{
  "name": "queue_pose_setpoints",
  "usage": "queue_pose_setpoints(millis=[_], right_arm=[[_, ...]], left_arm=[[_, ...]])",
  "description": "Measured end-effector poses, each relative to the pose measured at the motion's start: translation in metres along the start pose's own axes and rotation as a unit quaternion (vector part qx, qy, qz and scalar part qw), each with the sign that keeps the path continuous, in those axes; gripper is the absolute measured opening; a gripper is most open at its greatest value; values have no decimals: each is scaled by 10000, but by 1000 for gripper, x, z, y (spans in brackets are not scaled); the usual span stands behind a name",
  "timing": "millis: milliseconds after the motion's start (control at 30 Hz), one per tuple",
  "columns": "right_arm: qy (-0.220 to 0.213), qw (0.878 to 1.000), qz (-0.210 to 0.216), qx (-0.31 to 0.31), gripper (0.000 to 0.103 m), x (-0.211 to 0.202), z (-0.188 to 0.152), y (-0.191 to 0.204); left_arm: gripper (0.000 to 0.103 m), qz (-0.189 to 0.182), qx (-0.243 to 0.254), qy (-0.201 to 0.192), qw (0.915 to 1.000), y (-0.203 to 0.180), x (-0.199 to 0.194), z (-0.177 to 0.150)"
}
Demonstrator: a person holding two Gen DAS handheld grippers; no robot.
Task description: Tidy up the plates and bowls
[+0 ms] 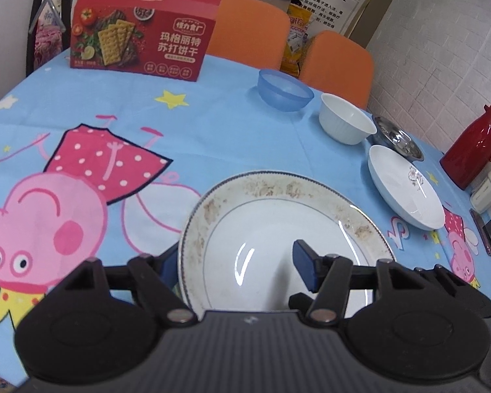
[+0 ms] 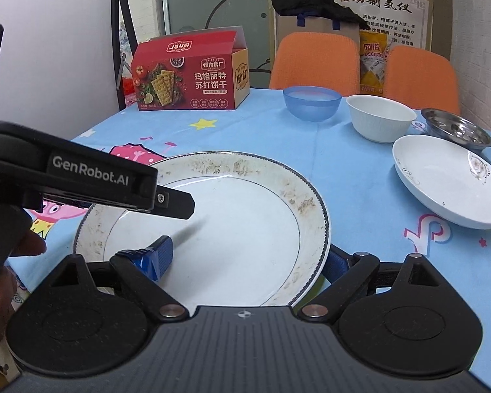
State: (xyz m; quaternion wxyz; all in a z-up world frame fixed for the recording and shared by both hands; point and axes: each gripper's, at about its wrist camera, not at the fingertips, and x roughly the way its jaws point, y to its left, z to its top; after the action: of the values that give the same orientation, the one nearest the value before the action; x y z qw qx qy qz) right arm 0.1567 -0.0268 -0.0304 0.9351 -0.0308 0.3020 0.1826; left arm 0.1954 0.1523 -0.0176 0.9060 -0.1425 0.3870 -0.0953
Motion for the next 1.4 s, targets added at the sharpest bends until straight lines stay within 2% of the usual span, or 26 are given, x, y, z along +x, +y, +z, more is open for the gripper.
queue_pose_setpoints(millis=[167, 233, 300, 367, 433, 533, 700, 800, 967, 1133, 1233, 1400], right_arm=[[104, 9999, 50, 25, 80, -2, 5, -3], [205, 9996, 10, -168, 80, -2, 7, 2], [119, 9998, 163, 18, 80, -8, 8, -3], [-44, 9997, 99, 218, 80, -12, 11, -9], [-75, 9999, -45, 95, 80, -11, 13, -11], [-170, 9997, 25, 161, 80, -17, 14, -14], [-267, 9992, 62, 284, 80, -25, 11, -26], [-304, 9974, -26, 659, 80, -34, 6, -53], [-499, 9860, -806, 1374, 80, -54, 1, -118], [-426, 9696, -1419, 1945, 80, -58, -4, -177], [-294, 9664, -1546, 2031, 80, -49, -4, -197], [-234, 9677, -1490, 2018, 80, -29, 11, -226]], left_arm=[[63, -91, -106, 180, 9997, 3, 3, 2], [66, -76, -93, 164, 9998, 3, 0, 5], [74, 2, -60, 42, 10000, 2, -6, 9], [74, 150, 69, -152, 9997, 1, -11, 15], [74, 253, 227, -293, 9990, -4, -17, 19], [75, 315, 294, -496, 9978, -7, -25, 23], [75, 289, 411, -456, 9977, -15, -26, 18], [75, 261, 516, -356, 9977, -21, -22, 14], [75, 148, 681, -201, 9974, -42, -7, 20], [75, 45, 984, 8, 9951, -75, 19, 35], [75, -7, 1166, 176, 9930, -97, 40, 47], [76, -122, 1514, 544, 9869, -139, 91, 74]])
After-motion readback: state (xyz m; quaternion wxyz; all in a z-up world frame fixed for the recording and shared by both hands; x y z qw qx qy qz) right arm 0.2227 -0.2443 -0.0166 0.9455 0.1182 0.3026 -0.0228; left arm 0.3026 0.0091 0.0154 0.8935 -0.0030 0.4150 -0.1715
